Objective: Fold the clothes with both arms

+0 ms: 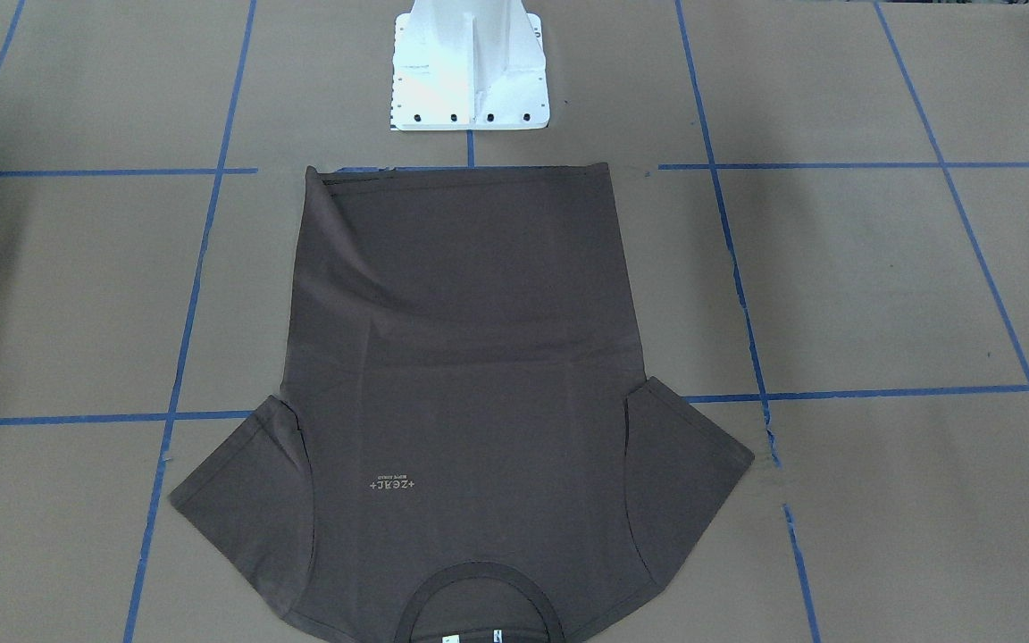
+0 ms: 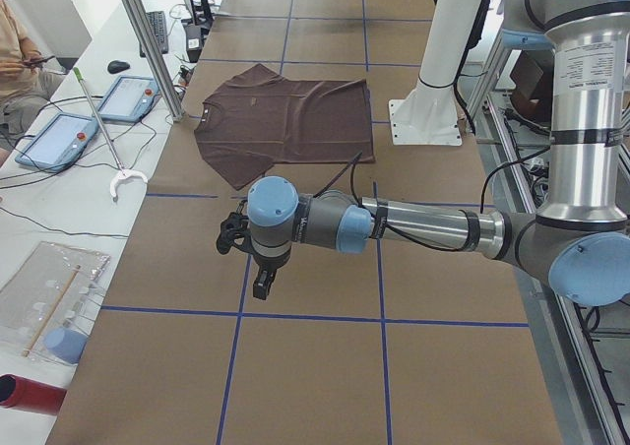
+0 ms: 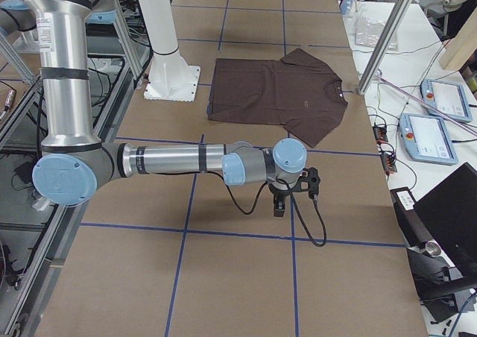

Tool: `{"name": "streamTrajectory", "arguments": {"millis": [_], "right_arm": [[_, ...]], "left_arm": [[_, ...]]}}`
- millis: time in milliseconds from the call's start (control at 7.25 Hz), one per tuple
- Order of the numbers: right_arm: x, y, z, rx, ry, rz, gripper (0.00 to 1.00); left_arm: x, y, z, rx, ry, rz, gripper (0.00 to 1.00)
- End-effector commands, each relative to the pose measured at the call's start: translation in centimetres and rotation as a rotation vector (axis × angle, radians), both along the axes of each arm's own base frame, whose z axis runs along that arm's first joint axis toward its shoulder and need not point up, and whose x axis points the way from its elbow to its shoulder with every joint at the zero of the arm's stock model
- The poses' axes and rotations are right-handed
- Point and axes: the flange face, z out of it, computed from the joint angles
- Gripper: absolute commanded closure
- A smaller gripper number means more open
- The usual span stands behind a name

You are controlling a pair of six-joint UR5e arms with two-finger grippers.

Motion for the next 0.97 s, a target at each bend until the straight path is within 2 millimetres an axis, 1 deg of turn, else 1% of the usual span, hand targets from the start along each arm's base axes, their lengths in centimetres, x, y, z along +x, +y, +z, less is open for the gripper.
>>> {"name": "streamTrajectory", "arguments": {"millis": [0, 138, 276, 414, 552, 690, 828], "right_arm": [[-0.6, 0.9, 1.2, -0.005, 0.088, -0.02, 0.0], [-0.6, 1.2, 1.2, -0.005, 0.089, -0.02, 0.0], [-0.4, 2.2, 0.6, 0.01, 0.096, -0.019, 0.0], [-0.4, 3.6, -0.2, 0.023, 0.088, -0.019, 0.0], [-0.7, 3.5, -1.8, 0.043, 0.07, -0.017, 0.0], [-0.8, 3.6, -1.7, 0.052, 0.063, -0.025, 0.0], [-2.7, 3.4, -2.9, 0.137, 0.047, -0.063, 0.0]], "left_arm": [[0.3, 0.1, -0.2, -0.001, -0.022, 0.004, 0.0], [0.3, 0.4, 0.2, -0.009, -0.022, 0.004, 0.0], [0.3, 0.4, -0.2, 0.0, -0.024, 0.005, 0.0], [0.4, 0.3, -0.5, 0.008, -0.024, 0.008, 0.0], [0.4, 0.2, -0.6, 0.011, -0.037, 0.004, 0.0], [0.4, 0.3, -0.7, 0.014, -0.038, 0.004, 0.0], [0.4, 0.3, -1.2, 0.026, -0.038, 0.007, 0.0]]}}
